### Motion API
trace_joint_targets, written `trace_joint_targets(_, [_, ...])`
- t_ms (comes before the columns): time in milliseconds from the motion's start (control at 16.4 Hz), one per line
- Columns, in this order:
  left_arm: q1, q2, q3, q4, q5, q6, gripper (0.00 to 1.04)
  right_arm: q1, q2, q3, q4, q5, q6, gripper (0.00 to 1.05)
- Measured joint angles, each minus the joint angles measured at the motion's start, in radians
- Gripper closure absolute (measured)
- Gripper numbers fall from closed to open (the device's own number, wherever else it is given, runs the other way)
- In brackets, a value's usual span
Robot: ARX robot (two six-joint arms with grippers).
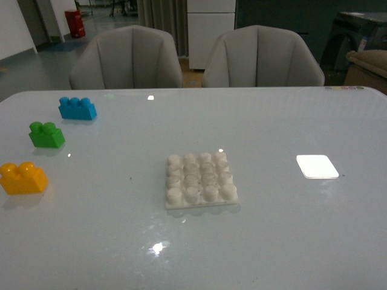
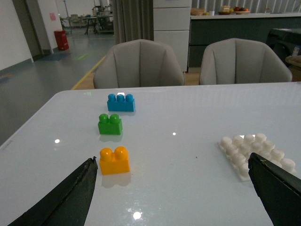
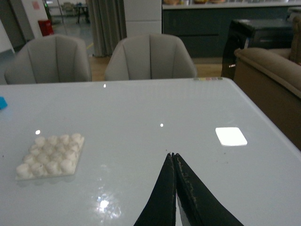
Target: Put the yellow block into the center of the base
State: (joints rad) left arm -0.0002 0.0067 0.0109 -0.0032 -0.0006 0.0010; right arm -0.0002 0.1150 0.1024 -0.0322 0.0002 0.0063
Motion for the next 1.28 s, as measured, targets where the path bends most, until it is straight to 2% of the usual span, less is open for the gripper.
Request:
trace_joint_targets(1222, [0.0, 0.0, 0.0, 0.0, 0.0, 0.0, 0.07, 0.0, -0.111, -0.092, 0.028, 0.0, 0.0, 1.03])
trace_joint_targets(1283, [0.0, 0.0, 0.0, 0.0, 0.0, 0.0, 0.07, 0.0, -0.111, -0.092, 0.029, 0.0, -0.001, 0.95])
